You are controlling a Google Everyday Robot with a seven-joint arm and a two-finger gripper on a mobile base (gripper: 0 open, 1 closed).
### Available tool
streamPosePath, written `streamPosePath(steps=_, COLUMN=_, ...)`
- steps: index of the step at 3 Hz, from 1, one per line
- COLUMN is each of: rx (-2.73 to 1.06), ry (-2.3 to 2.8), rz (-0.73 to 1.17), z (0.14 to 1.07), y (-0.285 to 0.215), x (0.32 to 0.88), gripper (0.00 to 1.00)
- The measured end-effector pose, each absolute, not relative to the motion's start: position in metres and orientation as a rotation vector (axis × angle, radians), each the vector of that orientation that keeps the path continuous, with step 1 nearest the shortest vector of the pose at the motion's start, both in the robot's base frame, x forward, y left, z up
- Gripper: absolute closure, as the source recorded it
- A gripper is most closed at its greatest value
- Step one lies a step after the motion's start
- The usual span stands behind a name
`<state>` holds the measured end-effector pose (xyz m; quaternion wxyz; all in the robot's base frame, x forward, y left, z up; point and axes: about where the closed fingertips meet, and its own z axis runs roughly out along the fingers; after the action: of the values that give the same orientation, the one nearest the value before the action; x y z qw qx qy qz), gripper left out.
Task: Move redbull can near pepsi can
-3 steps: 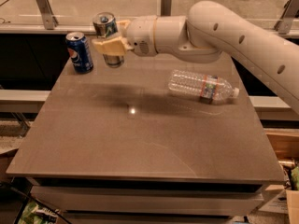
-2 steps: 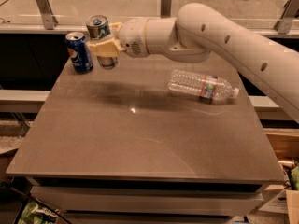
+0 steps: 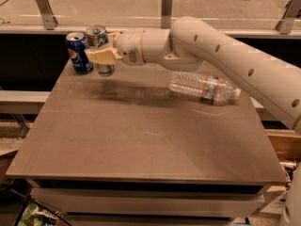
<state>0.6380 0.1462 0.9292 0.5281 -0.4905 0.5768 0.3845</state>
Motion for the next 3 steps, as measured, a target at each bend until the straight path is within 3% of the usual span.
streamPosePath(steps=3, rx=-1.156, ry=1.352, rz=0.996, z=0.906, y=0.167, x=0.657, gripper=1.00)
